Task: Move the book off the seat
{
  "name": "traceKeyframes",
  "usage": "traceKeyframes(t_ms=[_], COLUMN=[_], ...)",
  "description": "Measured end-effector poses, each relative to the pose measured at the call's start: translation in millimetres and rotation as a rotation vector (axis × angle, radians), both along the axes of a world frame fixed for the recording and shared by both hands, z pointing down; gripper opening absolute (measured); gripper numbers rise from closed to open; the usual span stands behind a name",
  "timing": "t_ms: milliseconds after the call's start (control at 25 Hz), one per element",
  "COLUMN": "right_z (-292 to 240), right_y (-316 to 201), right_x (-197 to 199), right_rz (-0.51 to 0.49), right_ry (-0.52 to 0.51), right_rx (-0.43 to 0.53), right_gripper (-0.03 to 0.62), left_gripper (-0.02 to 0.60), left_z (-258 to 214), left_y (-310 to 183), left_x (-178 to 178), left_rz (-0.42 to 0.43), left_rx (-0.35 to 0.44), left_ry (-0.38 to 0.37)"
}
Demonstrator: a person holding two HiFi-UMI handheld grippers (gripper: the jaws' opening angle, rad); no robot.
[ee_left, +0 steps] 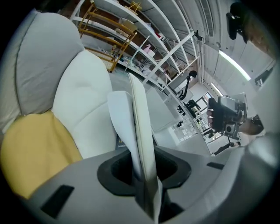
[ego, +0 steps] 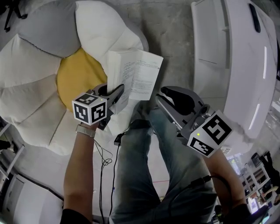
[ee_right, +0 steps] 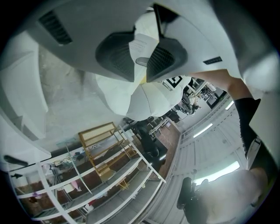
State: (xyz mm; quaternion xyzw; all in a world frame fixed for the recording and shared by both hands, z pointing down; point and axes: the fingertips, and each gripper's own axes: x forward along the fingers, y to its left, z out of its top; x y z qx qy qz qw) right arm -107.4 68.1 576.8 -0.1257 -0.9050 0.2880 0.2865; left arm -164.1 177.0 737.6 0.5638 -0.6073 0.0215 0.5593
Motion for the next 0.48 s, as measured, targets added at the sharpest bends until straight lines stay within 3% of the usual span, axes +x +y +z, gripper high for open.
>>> traceKeyframes(t_ms=[480], right_z=[-23], right_y=[12], right_x=[-8], right_rz=[0.010], right_ry=[0.009], right_rx=[-0.024], right_gripper=[0.092], left_gripper=[0.110], left_z=[-51], left_y=[33], left_x=[32], left_rz=[0.002], left_rx=[-0.003], left_ry=[0.005])
